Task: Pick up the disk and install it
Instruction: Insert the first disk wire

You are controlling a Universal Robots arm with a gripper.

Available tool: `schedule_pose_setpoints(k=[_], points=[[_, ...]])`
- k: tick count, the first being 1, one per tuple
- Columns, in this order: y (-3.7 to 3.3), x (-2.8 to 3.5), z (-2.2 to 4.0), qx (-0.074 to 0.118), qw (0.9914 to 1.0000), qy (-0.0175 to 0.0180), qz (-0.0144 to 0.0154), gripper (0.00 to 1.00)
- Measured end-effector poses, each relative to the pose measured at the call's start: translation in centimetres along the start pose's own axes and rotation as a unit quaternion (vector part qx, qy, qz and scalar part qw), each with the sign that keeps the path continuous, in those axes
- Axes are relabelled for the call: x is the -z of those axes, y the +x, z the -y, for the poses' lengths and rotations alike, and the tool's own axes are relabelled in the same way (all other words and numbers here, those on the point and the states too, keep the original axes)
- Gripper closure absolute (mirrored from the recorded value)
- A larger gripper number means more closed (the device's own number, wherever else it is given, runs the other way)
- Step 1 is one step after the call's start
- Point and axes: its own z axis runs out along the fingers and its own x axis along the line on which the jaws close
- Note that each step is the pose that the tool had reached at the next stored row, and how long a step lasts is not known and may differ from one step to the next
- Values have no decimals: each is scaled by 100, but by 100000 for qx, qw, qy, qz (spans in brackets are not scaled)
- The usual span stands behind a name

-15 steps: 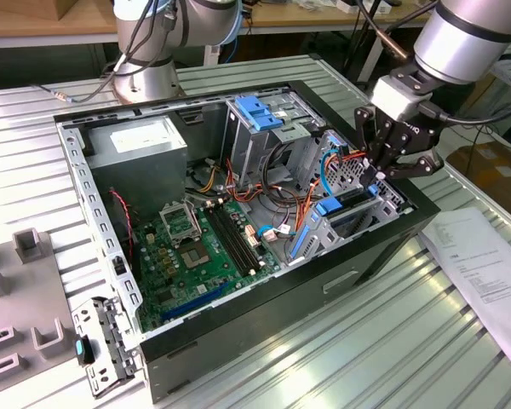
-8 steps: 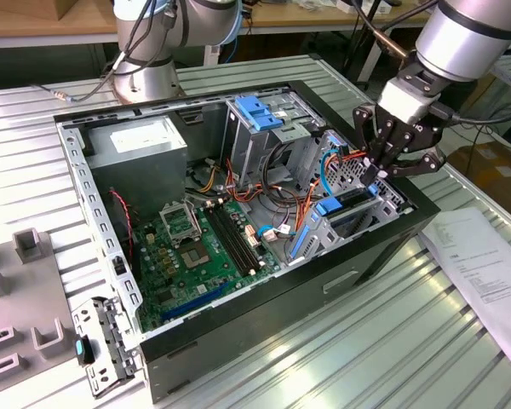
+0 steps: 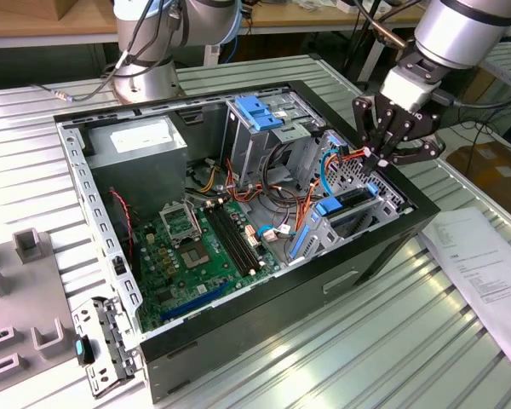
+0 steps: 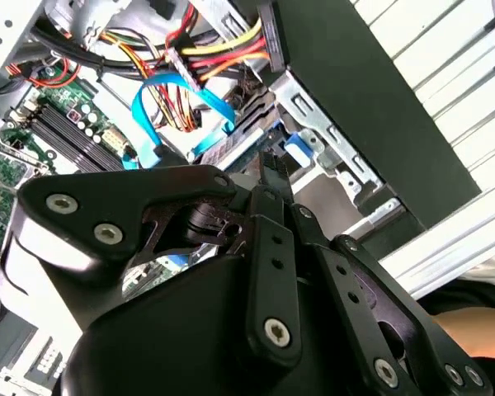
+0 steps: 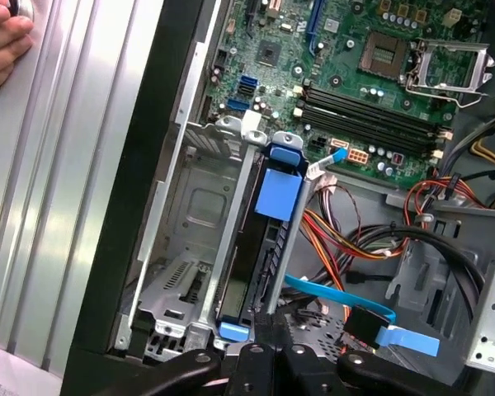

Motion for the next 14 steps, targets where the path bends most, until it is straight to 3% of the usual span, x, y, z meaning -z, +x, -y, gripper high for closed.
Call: schedule_pose_setpoints(k=[11,14], points=[[-132,-8,154,1587,99987,-18,49,89],[-191,-12,230,2279,99974,-26,72,89]])
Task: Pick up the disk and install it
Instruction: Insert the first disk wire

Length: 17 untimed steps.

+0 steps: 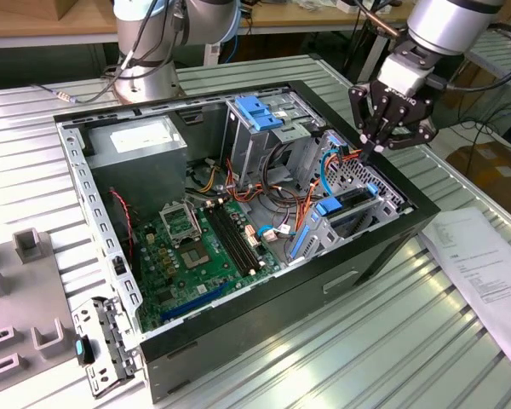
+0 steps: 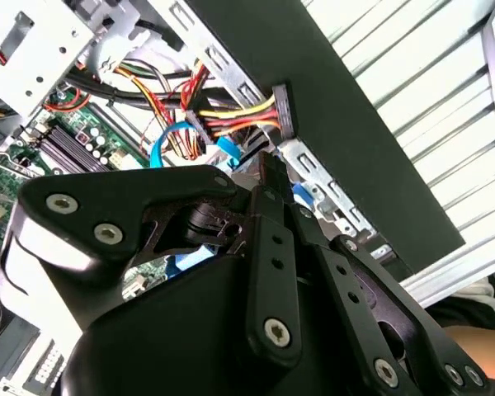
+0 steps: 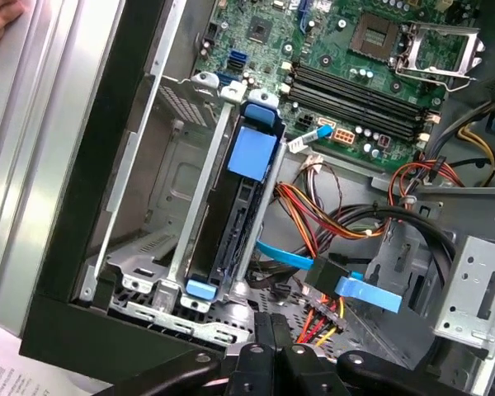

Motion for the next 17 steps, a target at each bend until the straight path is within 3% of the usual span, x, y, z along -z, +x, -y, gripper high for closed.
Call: schedule_pose_setpoints(k=[6,7,9,11,13,15,17], points=[[-63,-3,84,715,99997,-66,-155,82],[-72,-4,92,780,99996,-115,-298,82],[-99,-4,116,1011,99990,-316,-906,75],[-112,1,124,1062,99982,-503,-1462,75],[-123,81,129,1077,99976,-626,-1825,75],[-123,83,130,2010,99958,-673,-1969,75],[-123,81,132,4119,99894,-661,-1942,75]])
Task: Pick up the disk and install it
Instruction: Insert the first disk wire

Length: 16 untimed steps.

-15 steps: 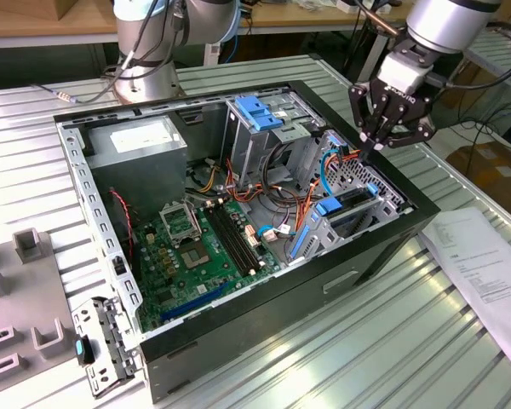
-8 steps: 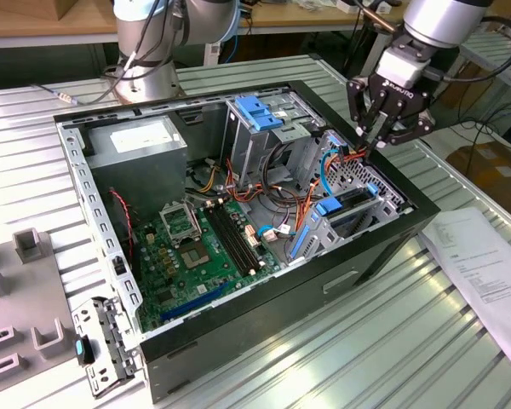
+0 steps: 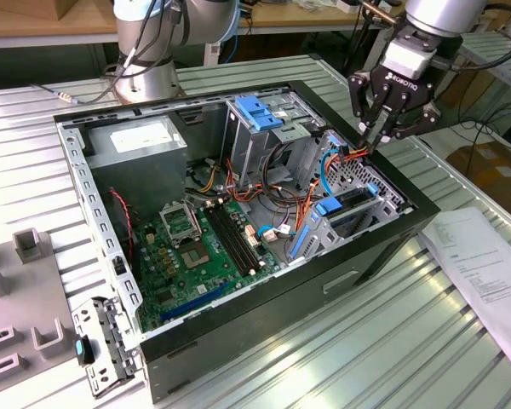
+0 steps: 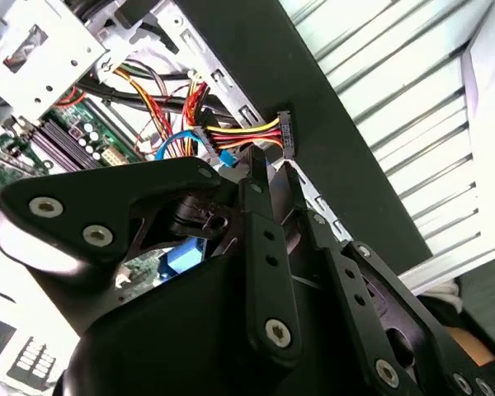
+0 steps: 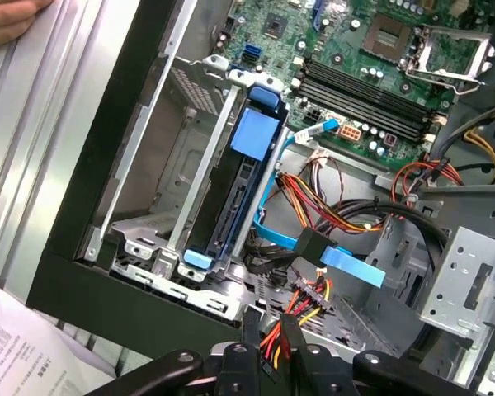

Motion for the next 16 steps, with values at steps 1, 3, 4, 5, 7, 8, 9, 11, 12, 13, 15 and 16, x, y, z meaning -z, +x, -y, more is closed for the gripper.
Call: schedule_pose_setpoints(k=[1,3,4,5,7,8,9,11,12,13,15,16], points=[[1,-9,3,965,99995,27,16,75],[3,-20,10,2294,99973,-74,-295,75],[5,-25,14,2591,99965,-130,-444,75],[7,-29,18,2915,99955,-199,-624,75],[13,-35,44,3380,99932,-507,-1363,75],[13,-35,56,3387,99927,-627,-1623,75],[9,-35,85,3405,99925,-680,-1739,75],[-8,-35,123,3514,99920,-694,-1779,75],[-12,-35,131,3612,99917,-689,-1777,75],[-14,-36,134,4147,99896,-665,-1775,75],[-14,-39,137,6324,99783,-563,-1763,75],[-14,-40,137,7102,99730,-527,-1765,75]])
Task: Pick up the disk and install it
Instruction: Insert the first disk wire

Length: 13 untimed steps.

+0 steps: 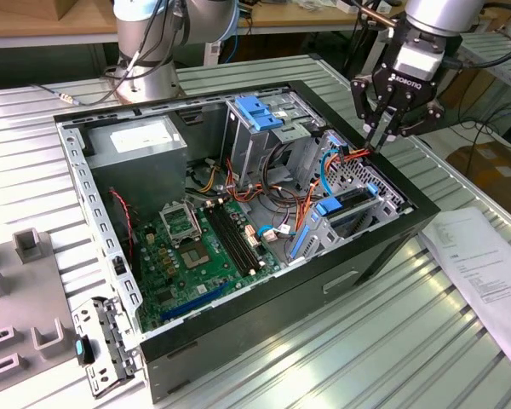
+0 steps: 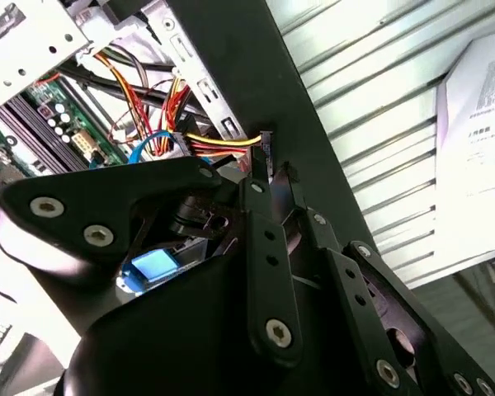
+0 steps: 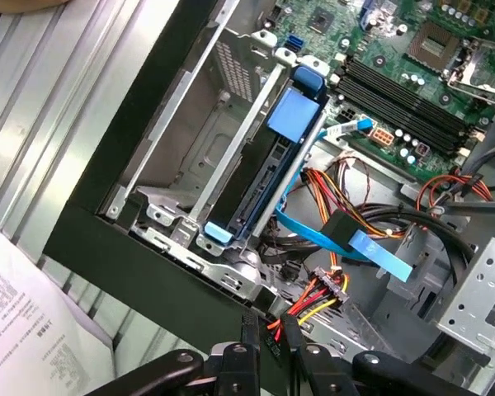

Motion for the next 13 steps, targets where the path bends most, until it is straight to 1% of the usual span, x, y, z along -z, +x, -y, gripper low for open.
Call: schedule_pose_setpoints(k=[2,3,5,7,11,12,13], points=[[-1,-7,0,2075,99978,141,-7,75],[0,-13,0,3523,99938,226,-43,75],[0,-18,1,5109,99869,328,-68,75],[1,-25,3,7134,99744,461,-90,75],[5,-26,10,9624,99534,631,-97,75],[6,-26,12,10265,99469,671,-101,75],[6,-27,13,11313,99355,744,-99,74]])
